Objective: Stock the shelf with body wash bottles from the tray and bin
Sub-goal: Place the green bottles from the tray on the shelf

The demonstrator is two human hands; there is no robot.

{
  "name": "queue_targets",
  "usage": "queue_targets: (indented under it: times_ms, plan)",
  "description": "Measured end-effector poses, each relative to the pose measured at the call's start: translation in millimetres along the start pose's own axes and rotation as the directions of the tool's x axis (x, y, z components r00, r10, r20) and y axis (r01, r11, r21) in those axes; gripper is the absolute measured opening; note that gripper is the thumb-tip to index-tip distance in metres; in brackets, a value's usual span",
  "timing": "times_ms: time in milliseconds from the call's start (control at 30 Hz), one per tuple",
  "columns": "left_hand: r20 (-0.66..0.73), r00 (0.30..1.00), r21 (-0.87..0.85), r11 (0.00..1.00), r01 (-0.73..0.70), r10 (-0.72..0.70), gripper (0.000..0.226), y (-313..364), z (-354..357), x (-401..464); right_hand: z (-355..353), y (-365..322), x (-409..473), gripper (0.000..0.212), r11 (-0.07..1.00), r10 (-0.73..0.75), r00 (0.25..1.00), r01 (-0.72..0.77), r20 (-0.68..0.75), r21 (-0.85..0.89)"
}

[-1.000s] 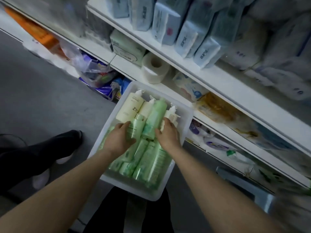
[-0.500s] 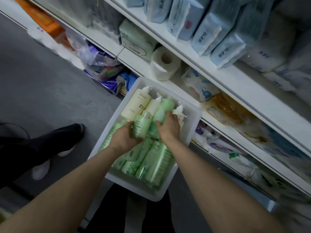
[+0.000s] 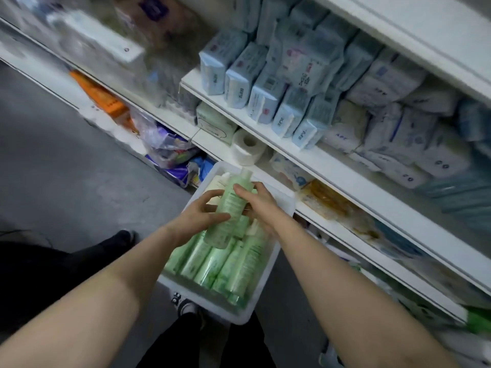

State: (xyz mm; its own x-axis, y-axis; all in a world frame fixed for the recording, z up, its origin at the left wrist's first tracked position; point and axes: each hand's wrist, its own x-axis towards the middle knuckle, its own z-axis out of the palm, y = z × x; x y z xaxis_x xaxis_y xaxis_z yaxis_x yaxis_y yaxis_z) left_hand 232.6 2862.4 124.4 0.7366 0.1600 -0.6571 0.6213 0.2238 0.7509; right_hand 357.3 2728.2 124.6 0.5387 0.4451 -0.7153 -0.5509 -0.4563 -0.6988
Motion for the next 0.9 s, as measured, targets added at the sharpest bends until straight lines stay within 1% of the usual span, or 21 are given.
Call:
queue_targets:
  times_ms: [100,133,200,267,333,367,400,433,467,567,600,667,733,767,833,900]
  plan:
    - [0.137,0.989,-0.082,0.994,0.070,-0.059,0.050,17,-1,-18,-3,-22,-18,0.050,0.997,-0.052,0.997,0.049,0.053,0.067]
    - [0.168,0.984,-0.065,0.996,0.064,-0.052,0.048,21,-1,-24,-3,-29,-23,0.048,0.994,-0.060,0.997,0.054,0.058,0.094]
    - [0.201,0.979,0.002,1.000,0.020,-0.020,0.053,29,-1,-32,1,-45,-36,0.043,0.988,-0.056,0.997,0.048,0.053,0.145]
    - [0.143,0.989,0.069,0.996,-0.049,0.039,0.056,38,3,-41,7,-59,-49,0.044,0.983,-0.088,0.994,0.077,0.060,0.167]
    - [0.033,0.991,0.178,0.975,-0.132,0.128,0.059,48,11,-49,13,-69,-57,0.057,0.980,-0.134,0.990,0.125,0.051,0.153]
    - [-0.009,0.984,0.227,0.959,-0.171,0.178,0.064,52,14,-53,16,-73,-61,0.061,0.978,-0.152,0.988,0.145,0.037,0.152]
    - [-0.025,0.975,0.245,0.947,-0.210,0.222,0.068,54,15,-56,17,-76,-64,0.060,0.973,-0.164,0.986,0.157,0.028,0.171]
    - [-0.020,0.970,0.228,0.946,-0.230,0.241,0.069,56,16,-59,18,-80,-68,0.057,0.965,-0.173,0.985,0.165,0.021,0.203]
    - [0.002,0.973,0.163,0.960,-0.228,0.231,0.065,59,15,-61,18,-84,-72,0.056,0.953,-0.182,0.983,0.171,0.021,0.250]
    - [0.095,0.985,-0.064,0.988,-0.138,0.144,0.054,76,11,-67,14,-96,-82,0.052,0.911,-0.223,0.975,0.202,0.019,0.360]
    - [0.119,0.983,-0.096,0.987,-0.130,0.141,0.054,82,9,-69,12,-100,-84,0.053,0.896,-0.237,0.971,0.211,0.019,0.390]
    - [0.149,0.971,-0.084,0.981,-0.174,0.185,0.053,93,5,-76,9,-109,-91,0.055,0.880,-0.246,0.969,0.215,0.020,0.423]
    - [0.173,0.957,-0.040,0.972,-0.230,0.234,0.049,102,2,-83,7,-120,-98,0.056,0.887,-0.267,0.963,0.235,0.027,0.398]
    - [0.183,0.948,-0.019,0.965,-0.263,0.262,0.049,107,1,-86,6,-126,-102,0.054,0.900,-0.286,0.958,0.257,0.030,0.352]
    - [0.173,0.930,0.023,0.942,-0.334,0.325,0.051,117,2,-92,6,-139,-114,0.046,0.934,-0.323,0.945,0.310,0.048,0.180]
    - [0.113,0.911,0.048,0.913,-0.405,0.398,0.057,129,2,-96,4,-152,-126,0.039,0.928,-0.371,0.927,0.372,0.057,-0.018]
